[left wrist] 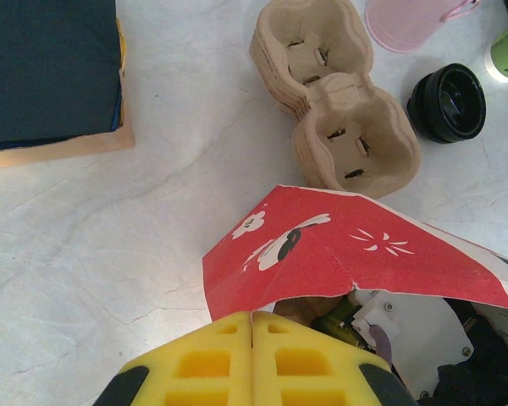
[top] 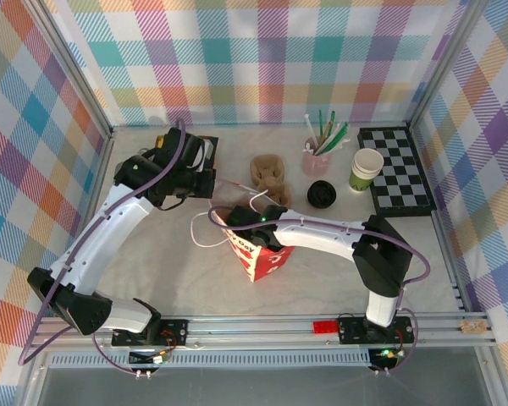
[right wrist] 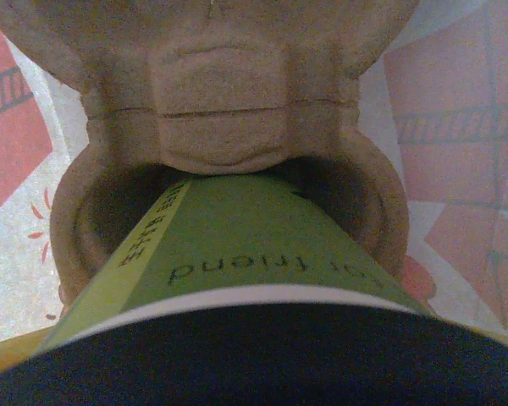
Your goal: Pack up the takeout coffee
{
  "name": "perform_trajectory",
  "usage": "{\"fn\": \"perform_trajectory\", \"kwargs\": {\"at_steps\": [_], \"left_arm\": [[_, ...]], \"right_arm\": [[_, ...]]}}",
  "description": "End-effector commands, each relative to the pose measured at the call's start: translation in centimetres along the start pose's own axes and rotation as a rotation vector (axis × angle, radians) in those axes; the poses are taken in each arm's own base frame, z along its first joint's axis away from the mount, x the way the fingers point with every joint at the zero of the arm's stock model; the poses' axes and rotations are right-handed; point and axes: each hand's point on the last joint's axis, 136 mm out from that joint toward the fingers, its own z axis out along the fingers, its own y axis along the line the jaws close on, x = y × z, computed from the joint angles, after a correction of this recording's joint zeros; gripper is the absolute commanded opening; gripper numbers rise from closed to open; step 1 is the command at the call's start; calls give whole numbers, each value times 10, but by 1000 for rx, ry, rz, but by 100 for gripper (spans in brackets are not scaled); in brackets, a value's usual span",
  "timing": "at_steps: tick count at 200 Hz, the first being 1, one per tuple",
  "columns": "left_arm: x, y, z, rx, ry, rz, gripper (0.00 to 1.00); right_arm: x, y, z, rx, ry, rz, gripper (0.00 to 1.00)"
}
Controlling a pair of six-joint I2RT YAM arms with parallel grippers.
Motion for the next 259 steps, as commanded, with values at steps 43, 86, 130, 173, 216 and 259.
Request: {"fn": "perform_trajectory", "kwargs": {"at_steps": [43,86,130,173,216,259], "left_arm": [[-11,1,-17,-7,-83,-10,7],[-11,2,-16,-6,-84,-12,7],[-12,2,-18,-4,-89,-15,8],[-10,3,-18,-8,-87,-15,8],[-10,3,-17,-10,-85,-17,8],[-7,4,-10,-20,-66,-15,16]], "right_arm": [[19,-16,40,95,57,25,41],[22,-17,48,94,53,34,41],[23,-17,59,98,42,35,41],[28,-15,67,97,60,40,42],[29,-16,70,101,66,40,43],[25,-11,64,85,68,25,45]]}}
